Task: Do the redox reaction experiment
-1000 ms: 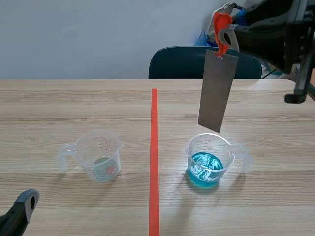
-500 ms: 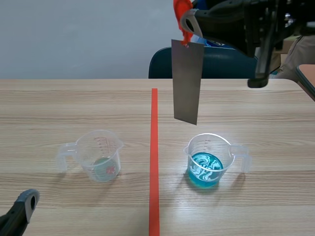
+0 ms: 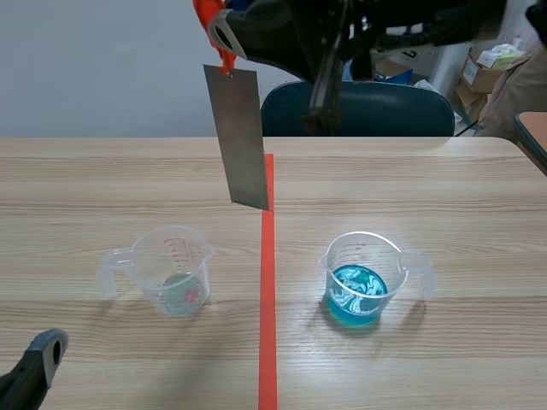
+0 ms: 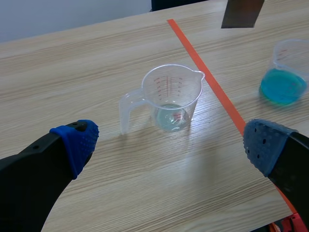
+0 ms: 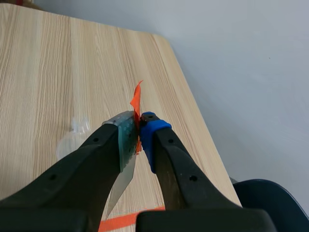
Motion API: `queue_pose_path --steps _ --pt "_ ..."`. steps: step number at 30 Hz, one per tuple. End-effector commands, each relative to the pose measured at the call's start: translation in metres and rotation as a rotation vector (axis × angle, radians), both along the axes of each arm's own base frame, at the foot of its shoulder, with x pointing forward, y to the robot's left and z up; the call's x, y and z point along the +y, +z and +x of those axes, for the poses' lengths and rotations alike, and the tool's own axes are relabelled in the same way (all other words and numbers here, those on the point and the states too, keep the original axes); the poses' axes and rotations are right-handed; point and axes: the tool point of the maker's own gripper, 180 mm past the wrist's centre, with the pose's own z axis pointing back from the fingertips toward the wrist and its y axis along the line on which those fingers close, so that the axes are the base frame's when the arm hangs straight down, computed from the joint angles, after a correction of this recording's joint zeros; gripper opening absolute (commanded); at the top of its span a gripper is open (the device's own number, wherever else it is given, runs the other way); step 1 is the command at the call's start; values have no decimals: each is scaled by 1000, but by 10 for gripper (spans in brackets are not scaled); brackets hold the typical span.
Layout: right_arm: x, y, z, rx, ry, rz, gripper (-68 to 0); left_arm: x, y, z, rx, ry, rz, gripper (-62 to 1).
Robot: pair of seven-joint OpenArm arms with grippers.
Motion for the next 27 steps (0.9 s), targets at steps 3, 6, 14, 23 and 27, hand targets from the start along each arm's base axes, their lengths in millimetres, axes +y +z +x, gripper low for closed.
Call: queue_pose_path --steps 3,6,14,23,27 --pt "12 8 6 -3 20 19 -667 -4 10 3 -31 -5 -15 14" --pt "22 6 8 16 33 24 -667 -4 10 3 -31 -5 -15 14" --pt "50 4 6 47 77 31 -667 -4 10 3 -32 -6 -13 14" --pt "76 -3 7 75 88 30 -667 -4 10 3 -35 -6 -14 14" --pt "85 -5 5 77 96 26 -667 -4 10 3 -35 -6 -14 14"
